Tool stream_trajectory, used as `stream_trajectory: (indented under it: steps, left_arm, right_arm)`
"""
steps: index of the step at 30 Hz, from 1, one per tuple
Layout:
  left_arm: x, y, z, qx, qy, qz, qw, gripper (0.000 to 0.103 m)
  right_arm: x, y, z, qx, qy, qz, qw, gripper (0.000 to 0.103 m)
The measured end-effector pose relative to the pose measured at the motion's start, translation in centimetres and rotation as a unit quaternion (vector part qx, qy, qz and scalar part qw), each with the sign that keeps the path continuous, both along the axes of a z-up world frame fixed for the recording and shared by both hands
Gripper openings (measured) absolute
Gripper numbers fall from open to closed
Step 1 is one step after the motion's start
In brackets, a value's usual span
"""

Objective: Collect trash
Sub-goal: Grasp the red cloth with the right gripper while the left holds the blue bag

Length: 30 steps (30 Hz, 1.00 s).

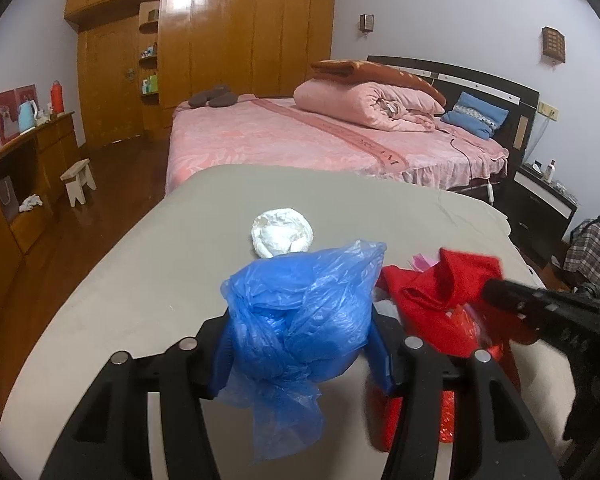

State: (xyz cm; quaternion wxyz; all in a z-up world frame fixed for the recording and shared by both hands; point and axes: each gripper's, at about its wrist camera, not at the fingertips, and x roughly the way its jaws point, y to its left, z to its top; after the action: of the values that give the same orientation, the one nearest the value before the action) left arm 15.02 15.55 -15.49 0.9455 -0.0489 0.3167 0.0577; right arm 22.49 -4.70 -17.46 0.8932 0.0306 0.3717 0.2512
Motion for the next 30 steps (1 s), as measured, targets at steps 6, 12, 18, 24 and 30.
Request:
stream_trajectory:
  steps: [6, 12, 18, 24, 30]
  left_arm:
    - [-0.3, -0.3, 0.2, -0.002, 0.000, -0.007, 1.0000, 0.055]
    - [-1.1, -1.1, 0.6, -0.002, -0.007, -0.017, 0.9998, 0.055]
    - [-1.6, -1.8, 0.4, -0.004, -0.002, -0.022, 0.9997, 0.055]
    - [-2.1, -1.9, 0.1, -0.004, 0.003, -0.021, 0.9998, 0.055]
    - [-2.0, -1.5, 0.0, -0.006, 0.005, -0.014, 0.9999, 0.055]
  right_arm:
    - [-1.6, -3.0, 1.6, -0.010, -0.019, -0.042, 0.999, 0.005]
    - [-2.9, -5.7, 0.2, -0.034, 0.005, -0.072, 0.997, 0.009]
    - [-4.5, -6.1, -2.1, -0.059, 0.032, -0.073, 0.995, 0.048]
    - [-5.0, -5.3, -2.2, -0.074, 0.014, -0.069, 0.995, 0.086]
    - [-4.4, -4.2, -3.3, -0.113, 0.011, -0.064, 0.991, 0.086]
